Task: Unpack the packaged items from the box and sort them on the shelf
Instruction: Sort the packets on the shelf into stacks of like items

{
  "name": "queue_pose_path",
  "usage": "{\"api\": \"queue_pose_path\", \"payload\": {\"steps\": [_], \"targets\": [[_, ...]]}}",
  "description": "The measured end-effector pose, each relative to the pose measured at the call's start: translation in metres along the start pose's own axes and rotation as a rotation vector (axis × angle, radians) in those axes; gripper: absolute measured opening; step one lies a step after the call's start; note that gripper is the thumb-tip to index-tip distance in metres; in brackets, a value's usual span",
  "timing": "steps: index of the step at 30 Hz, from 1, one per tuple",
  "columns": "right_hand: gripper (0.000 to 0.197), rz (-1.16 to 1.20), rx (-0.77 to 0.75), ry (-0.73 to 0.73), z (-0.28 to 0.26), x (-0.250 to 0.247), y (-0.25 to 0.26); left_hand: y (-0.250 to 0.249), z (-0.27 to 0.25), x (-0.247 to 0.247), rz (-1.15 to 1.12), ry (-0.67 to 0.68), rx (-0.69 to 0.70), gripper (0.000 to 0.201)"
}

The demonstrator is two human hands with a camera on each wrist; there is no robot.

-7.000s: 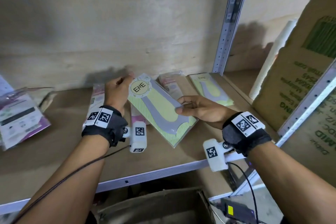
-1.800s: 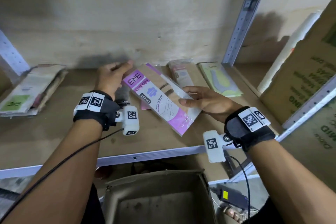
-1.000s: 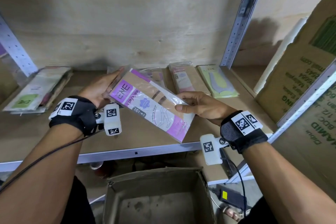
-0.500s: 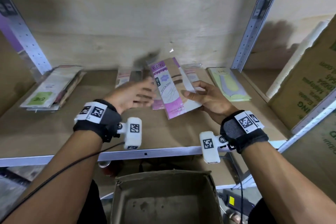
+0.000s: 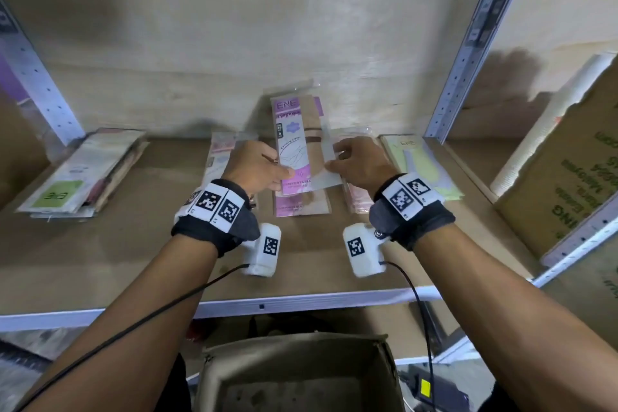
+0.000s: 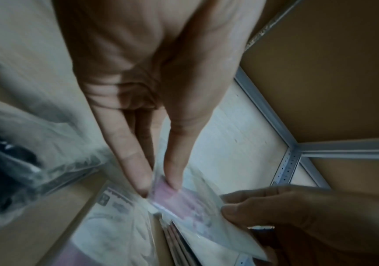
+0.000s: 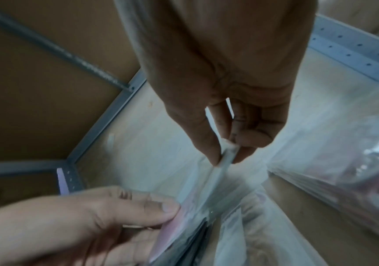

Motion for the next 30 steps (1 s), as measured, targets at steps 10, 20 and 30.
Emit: {"api": "queue_pose_path", "payload": {"steps": [10,20,30], "targets": [[0.058,-0.373,0.052,0.215,0.015,0.025,0.02,-0.012,0.009,0.009,0.739,-0.212,0.129,0.025],[0.054,-0.441,0.058,0.237,0.011,0.036,0.015,-0.006,0.003,0.017,0.736,-0.128,0.071,0.032],[0.049,-0.43,0.029,0.237,0.011,0.034,0.009,-0.004,0.006,0.023,0.751,-0.05,0.022,0.046]]}}
Point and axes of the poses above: each hand's wrist, its own z-axis towards the middle knuckle, its own x-axis out of the palm, y = z × x, the point moved 3 cm from there along z, towards the middle knuckle, and after that the axes turned 10 degrees about -y, right-handed, at the moved point
